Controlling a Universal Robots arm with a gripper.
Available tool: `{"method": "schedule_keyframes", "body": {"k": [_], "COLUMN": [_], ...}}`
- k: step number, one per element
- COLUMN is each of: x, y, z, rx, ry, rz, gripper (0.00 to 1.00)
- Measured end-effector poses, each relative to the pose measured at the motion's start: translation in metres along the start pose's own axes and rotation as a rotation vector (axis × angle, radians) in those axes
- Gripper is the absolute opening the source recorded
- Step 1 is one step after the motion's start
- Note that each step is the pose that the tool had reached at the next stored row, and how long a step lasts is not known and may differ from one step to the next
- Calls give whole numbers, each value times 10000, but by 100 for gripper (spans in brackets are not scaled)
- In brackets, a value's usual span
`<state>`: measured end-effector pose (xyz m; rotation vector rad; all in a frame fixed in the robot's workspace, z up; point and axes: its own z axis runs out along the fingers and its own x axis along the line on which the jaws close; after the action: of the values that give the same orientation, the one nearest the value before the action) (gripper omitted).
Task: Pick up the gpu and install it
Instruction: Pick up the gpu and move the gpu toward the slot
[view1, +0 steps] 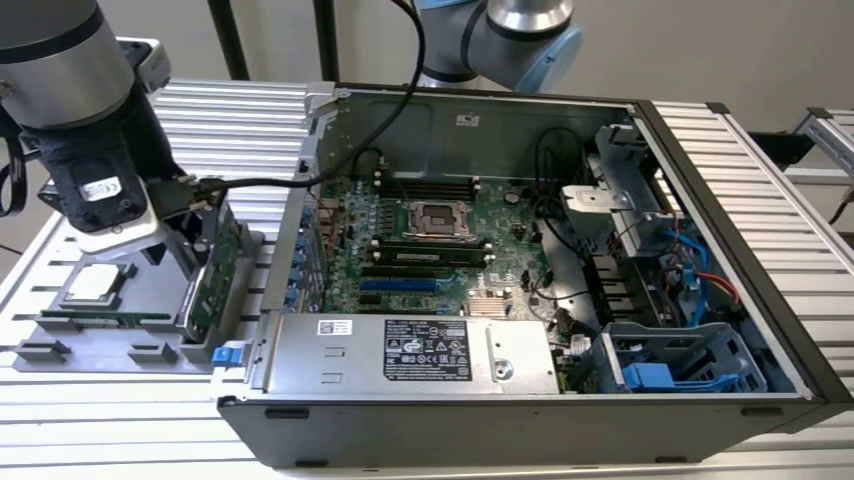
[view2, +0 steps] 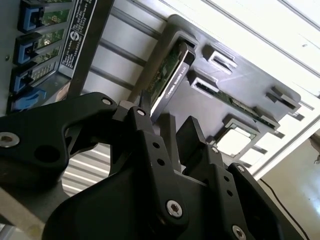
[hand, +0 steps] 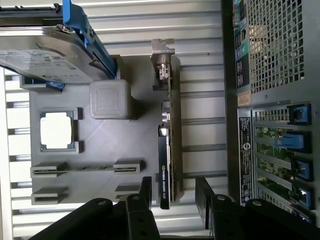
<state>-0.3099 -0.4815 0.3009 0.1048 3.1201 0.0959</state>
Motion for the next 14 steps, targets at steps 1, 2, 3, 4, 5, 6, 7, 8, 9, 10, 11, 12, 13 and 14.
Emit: {"method": "schedule_keyframes", "body": {"k": [1,2,3,4,5,6,7,8,9,10,11,12,13,14], "x": [0,0,0,0,0,0,0,1,1,1,1,1,1,1], "y": [0,-1,-1,-1,-2,-2,-2,-3,-3,-3,-3,-3,-3,-3], "z": [6,12,17,23,28,34,39,43,45,45,46,47,48,48], "rx": [0,0,0,-1,-1,0,0,1,1,2,2,0,0,0], "ry": [0,-1,0,1,0,-1,-1,0,1,1,2,0,0,0], "rz": [0,0,0,0,0,0,0,0,0,0,0,0,0,0], "gripper": [100,100,100,100,100,100,100,100,100,100,100,100,100,100]}}
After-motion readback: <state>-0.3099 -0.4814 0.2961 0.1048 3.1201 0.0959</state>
